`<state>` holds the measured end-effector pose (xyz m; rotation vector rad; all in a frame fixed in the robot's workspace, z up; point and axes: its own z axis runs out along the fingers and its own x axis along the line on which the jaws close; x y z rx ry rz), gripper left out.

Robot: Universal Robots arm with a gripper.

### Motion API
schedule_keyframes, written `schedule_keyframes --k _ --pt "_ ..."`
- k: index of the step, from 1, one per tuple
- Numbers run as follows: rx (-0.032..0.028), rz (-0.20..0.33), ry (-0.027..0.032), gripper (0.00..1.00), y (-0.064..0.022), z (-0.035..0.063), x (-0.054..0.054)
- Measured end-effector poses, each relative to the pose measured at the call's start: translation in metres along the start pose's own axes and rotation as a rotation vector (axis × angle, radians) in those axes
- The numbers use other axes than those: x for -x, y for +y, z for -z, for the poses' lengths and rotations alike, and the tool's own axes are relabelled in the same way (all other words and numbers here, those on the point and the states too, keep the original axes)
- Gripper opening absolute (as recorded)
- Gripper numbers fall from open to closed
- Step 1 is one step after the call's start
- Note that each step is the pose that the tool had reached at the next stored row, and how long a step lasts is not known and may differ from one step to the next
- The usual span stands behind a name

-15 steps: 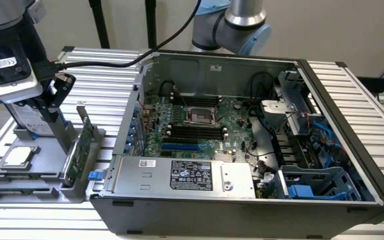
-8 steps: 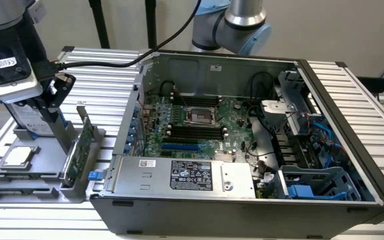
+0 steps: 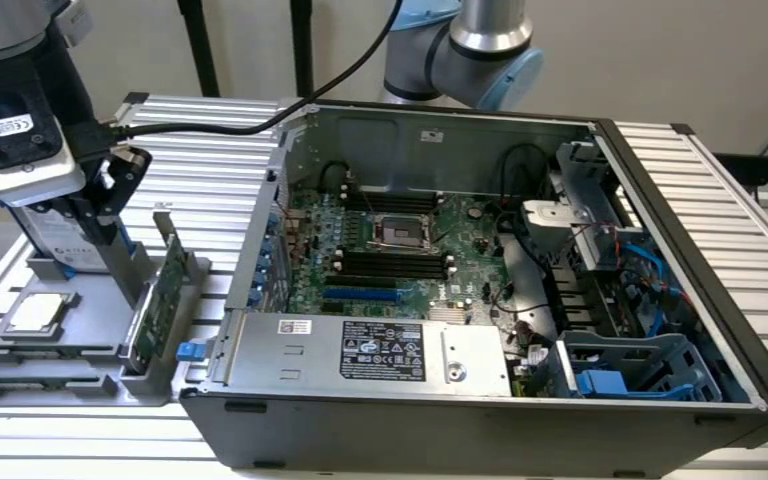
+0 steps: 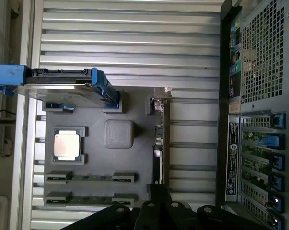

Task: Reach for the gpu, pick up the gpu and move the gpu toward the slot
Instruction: 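Pick up the gpu and move the gpu toward the slot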

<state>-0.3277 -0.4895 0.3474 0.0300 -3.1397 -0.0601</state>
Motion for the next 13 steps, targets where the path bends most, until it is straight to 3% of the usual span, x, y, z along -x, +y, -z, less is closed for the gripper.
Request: schedule_keyframes --k 2,5,8,9,13 --pt "0.0 0.0 0.0 0.18 0.0 0.0 0.0" --pt "0.0 0.0 0.0 0.36 0.0 0.0 0.0" --pt "0.0 0.0 0.0 0.42 0.0 0.0 0.0" --pt "0.0 0.0 0.0 0.48 0.0 0.0 0.0" --pt "0.0 0.0 0.0 0.48 0.0 0.0 0.0"
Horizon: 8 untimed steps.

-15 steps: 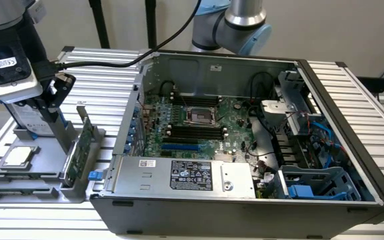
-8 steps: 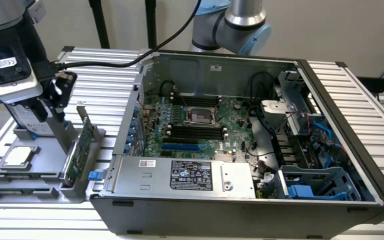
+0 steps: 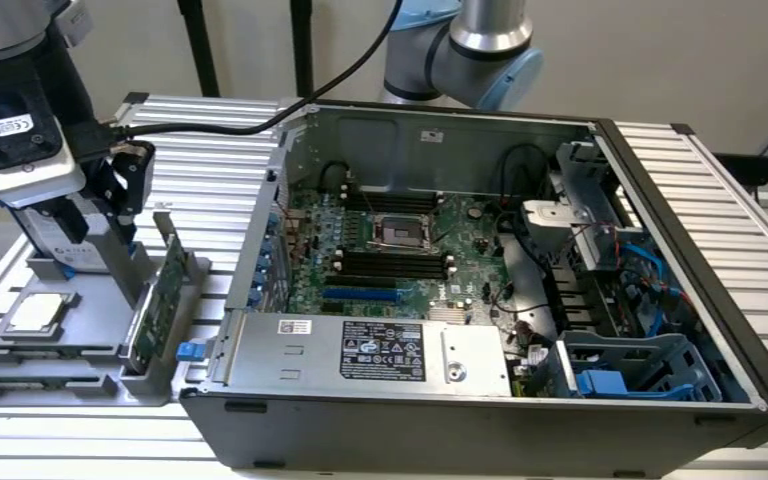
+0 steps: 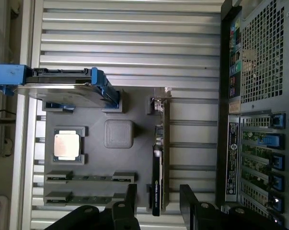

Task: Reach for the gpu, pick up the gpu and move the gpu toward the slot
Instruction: 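Pick up the gpu and move the gpu toward the slot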

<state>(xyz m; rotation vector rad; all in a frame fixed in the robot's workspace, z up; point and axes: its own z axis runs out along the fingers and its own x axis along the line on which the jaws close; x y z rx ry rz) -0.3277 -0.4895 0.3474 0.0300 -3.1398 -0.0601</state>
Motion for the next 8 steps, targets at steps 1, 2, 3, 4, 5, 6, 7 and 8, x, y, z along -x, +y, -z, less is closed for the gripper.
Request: schedule_keyframes --k 1,2,3,4,5,6,7,8 --pt "0.0 0.0 0.0 0.48 0.0 0.0 0.0" --pt "0.0 0.0 0.0 0.48 0.0 0.0 0.0" --pt "0.0 0.0 0.0 0.48 0.0 0.0 0.0" --pt "0.0 0.0 0.0 0.48 0.0 0.0 0.0" --pt "0.0 0.0 0.0 0.48 0.0 0.0 0.0" --pt "0.0 0.0 0.0 0.48 0.0 0.0 0.0" --pt "0.0 0.0 0.0 0.48 0.0 0.0 0.0" --pt "0.0 0.0 0.0 0.48 0.0 -0.0001 0.0001"
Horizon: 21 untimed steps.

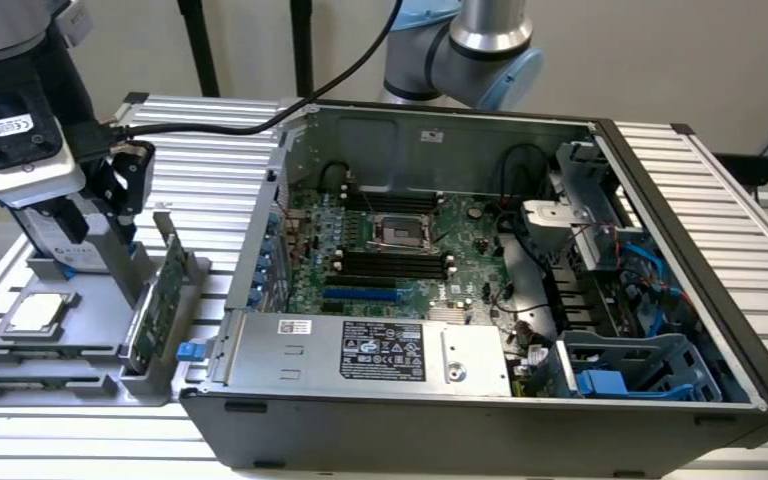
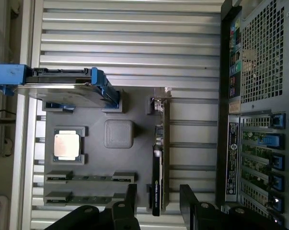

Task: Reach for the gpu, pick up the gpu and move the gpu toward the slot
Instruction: 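Pick up the gpu and move the gpu toward the slot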

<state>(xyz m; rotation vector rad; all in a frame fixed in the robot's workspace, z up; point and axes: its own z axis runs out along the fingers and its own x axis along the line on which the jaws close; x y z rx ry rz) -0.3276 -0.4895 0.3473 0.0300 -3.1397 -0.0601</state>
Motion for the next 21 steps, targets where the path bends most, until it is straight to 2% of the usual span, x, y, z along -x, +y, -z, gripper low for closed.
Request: schedule_keyframes --k 16,21 --pt "0.0001 0.0 -0.0006 0.48 -0.0011 -0.0281 0.0" --pt "-0.0046 0.0 -0.001 0.48 -0.0014 -0.037 0.0"
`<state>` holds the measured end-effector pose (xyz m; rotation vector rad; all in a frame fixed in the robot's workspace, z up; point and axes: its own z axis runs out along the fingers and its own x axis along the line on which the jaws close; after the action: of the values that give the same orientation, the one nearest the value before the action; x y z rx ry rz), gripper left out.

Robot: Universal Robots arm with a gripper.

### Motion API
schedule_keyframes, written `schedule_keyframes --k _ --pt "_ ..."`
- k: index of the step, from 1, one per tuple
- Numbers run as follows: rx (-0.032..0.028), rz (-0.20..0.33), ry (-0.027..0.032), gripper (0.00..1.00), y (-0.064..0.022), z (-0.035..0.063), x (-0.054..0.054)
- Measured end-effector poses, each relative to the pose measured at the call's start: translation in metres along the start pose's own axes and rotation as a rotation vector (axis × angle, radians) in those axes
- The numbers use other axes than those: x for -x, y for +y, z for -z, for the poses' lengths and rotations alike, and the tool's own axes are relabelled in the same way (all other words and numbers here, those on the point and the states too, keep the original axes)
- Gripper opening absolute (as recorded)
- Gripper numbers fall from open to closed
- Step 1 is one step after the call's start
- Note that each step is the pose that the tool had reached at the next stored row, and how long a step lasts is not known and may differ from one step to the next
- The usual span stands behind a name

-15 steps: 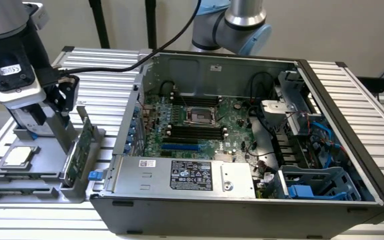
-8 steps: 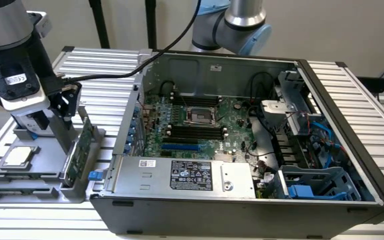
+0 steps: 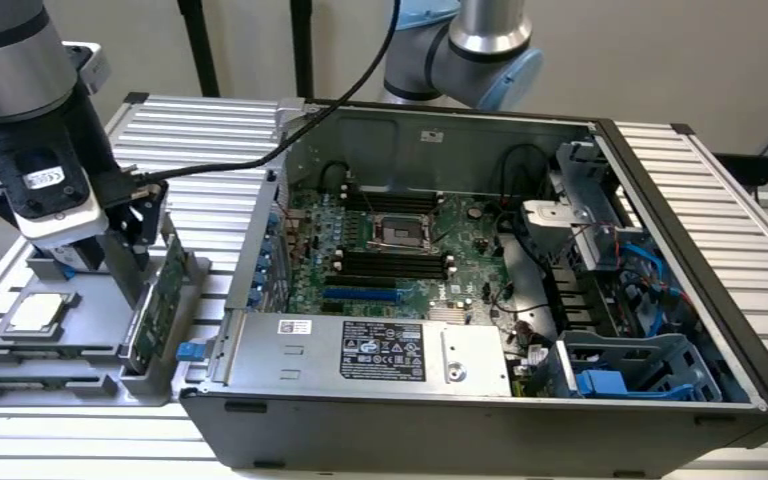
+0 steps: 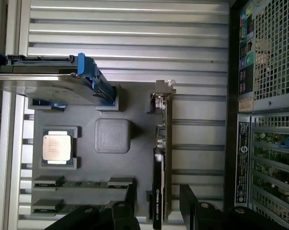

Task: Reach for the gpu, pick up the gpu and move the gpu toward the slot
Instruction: 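Pick up the gpu and move the gpu toward the slot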

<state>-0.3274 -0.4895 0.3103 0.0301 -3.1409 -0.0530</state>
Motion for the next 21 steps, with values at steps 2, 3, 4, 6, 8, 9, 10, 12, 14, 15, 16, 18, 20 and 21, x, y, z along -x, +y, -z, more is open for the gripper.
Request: schedule_keyframes --k 2,3,4,6,8,9,10,12,14,15,16,18,20,21 --pt "-0.0038 0.0 -0.0005 0.48 -0.0001 -0.0035 0.0" --pt "-0.0057 0.0 -0.0007 0.48 -0.0001 -0.0053 0.0" --pt "-0.0077 0.0 -0.0008 0.48 -0.0001 -0.0071 0.0" --pt "-0.0115 0.0 -0.0011 0.48 0.0 -0.0104 0.0" --pt "-0.0159 0.0 -0.0011 0.48 0.0002 -0.0136 0.001" --pt "-0.0182 0.0 -0.0012 0.48 0.0004 -0.0152 0.002" --pt "-0.0205 0.0 -0.0012 0.48 0.0005 -0.0168 0.002" --pt "-0.0244 0.0 -0.0014 0.48 0.0007 -0.0201 0.003" --pt "-0.0268 0.0 -0.0014 0.48 0.0008 -0.0237 0.003" --pt "-0.0278 0.0 -0.0014 0.48 0.0009 -0.0255 0.003" --pt "-0.0289 0.0 -0.0015 0.48 0.001 -0.0273 0.003" --pt "-0.031 0.0 -0.0016 0.48 0.0012 -0.031 0.004" --pt "-0.0328 0.0 -0.0017 0.48 0.0013 -0.0346 0.004" --pt "-0.0335 0.0 -0.0018 0.48 0.0014 -0.0364 0.004"
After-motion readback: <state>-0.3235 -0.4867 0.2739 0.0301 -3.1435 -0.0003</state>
